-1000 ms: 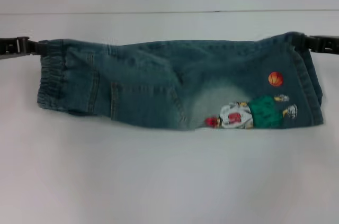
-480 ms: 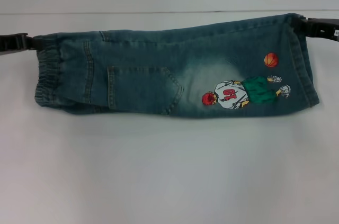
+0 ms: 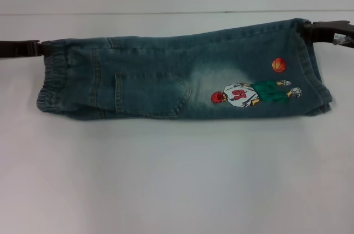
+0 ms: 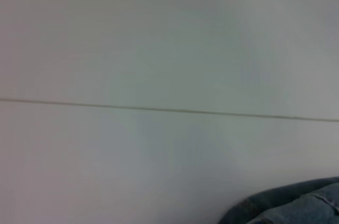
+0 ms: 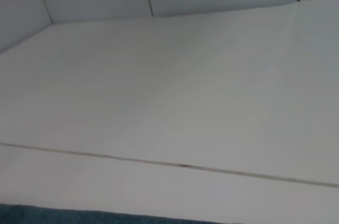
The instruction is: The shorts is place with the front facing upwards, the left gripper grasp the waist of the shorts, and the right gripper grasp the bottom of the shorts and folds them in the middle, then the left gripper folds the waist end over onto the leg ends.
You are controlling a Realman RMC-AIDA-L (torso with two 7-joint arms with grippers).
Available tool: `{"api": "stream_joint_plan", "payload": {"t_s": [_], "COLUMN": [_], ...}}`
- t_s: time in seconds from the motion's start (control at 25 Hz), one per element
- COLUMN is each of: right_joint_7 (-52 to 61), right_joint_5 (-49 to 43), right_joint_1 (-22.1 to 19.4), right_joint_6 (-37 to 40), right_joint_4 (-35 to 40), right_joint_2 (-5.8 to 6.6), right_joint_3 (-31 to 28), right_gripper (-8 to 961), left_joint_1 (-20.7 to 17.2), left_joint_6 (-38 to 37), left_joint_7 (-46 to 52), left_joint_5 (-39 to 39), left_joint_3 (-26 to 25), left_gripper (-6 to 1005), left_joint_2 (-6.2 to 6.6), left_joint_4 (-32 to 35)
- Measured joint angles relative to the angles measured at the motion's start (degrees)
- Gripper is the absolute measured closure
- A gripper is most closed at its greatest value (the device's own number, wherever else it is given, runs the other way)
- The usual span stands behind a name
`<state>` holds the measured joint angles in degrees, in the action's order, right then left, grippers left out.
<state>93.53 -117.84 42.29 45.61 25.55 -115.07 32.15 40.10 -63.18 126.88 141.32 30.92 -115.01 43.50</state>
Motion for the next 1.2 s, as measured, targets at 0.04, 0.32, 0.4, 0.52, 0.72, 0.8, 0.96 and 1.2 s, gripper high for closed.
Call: {"api": "stream_joint_plan", "payload": {"t_s": [0.04,0.32,0.4,0.52,0.72,0.8,0.96,1.2], "right_joint_7": [-0.2,-1.59,-1.8,-1.64,-1.23,-1.2,-1.19,-0.94], "right_joint_5": [0.02,0.07,0.07,0.07,0.05,-0.05,-0.14,0.08], "right_joint_1": [0.12,1.45,1.82,2.19,2.64,2.76,2.79,2.65], "right_joint_6": [-0.64,-3.02,-3.62,-4.48,-4.66,-4.66,-4.69,-4.77], "right_joint_4": [-0.22,-1.14,-1.2,-1.2,-1.5,-1.71,-2.11,-2.54], "right_joint_2": [-0.11,-0.98,-1.26,-1.47,-1.5,-1.49,-1.48,-1.47], "right_joint_3": [0.33,0.59,0.61,0.63,0.71,0.72,0.72,0.18], "right_gripper": [801,782,777,769,755,750,739,608], "left_joint_1": [-0.06,-0.15,-0.09,0.11,0.22,0.24,0.32,0.26], "left_joint_6": [0.62,3.16,3.55,3.97,4.52,4.38,3.43,3.17], "left_joint_7": [-0.17,-0.23,-0.21,0.12,0.26,0.27,0.36,0.55], "left_joint_5": [-0.07,0.27,0.35,0.35,0.46,0.57,0.93,1.23], "left_joint_3": [0.98,6.11,6.62,6.69,6.73,6.75,6.76,6.42], "left_gripper": [900,896,895,894,891,890,764,541], "left_joint_2": [-0.15,-0.8,-0.92,-0.99,-1.12,-1.09,-0.82,-0.52], "left_joint_4": [0.0,0.0,0.0,0.0,0.01,-0.28,-0.8,-0.8]}}
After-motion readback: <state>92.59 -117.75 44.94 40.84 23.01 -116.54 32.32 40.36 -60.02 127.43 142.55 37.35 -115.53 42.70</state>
